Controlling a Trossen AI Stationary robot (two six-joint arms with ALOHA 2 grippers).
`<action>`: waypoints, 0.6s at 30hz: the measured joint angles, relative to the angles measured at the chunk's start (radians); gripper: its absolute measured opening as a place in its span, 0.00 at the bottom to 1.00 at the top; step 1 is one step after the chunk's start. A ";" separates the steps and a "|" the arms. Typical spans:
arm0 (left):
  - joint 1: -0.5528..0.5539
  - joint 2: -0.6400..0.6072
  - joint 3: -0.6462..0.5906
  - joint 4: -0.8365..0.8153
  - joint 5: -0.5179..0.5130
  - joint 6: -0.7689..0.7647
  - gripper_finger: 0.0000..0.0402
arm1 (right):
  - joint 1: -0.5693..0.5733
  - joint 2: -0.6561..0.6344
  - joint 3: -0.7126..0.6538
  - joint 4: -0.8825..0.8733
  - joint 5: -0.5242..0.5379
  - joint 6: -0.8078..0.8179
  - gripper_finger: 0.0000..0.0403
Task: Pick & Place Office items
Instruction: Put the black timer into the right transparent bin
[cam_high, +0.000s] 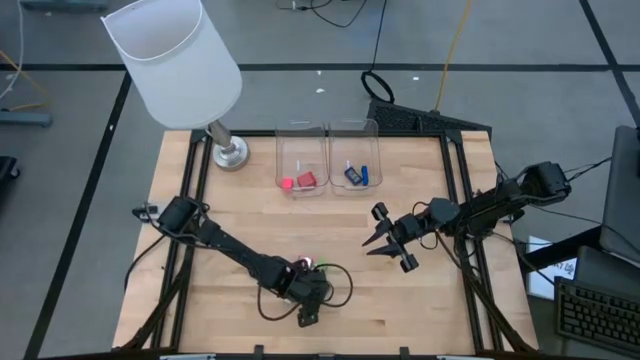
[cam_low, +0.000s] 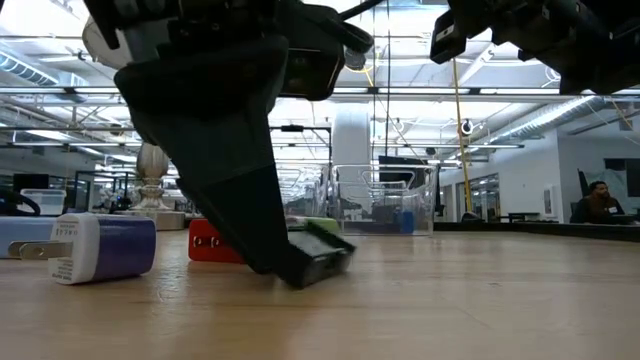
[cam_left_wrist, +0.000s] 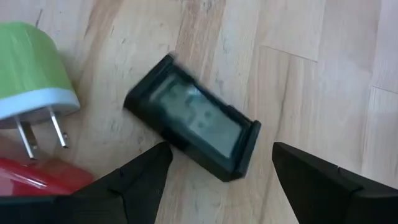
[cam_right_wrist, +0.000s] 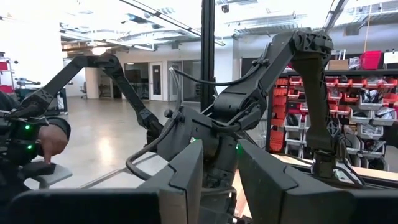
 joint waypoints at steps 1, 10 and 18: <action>0.000 -0.003 0.000 0.000 -0.002 -0.004 0.73 | 0.000 0.000 0.000 0.000 0.000 0.000 0.22; 0.009 -0.026 -0.006 0.034 -0.049 -0.169 0.73 | 0.000 0.000 0.000 0.000 0.001 0.000 0.23; 0.003 -0.026 -0.005 0.051 -0.192 -0.258 0.73 | 0.000 0.000 0.000 -0.001 0.002 -0.002 0.22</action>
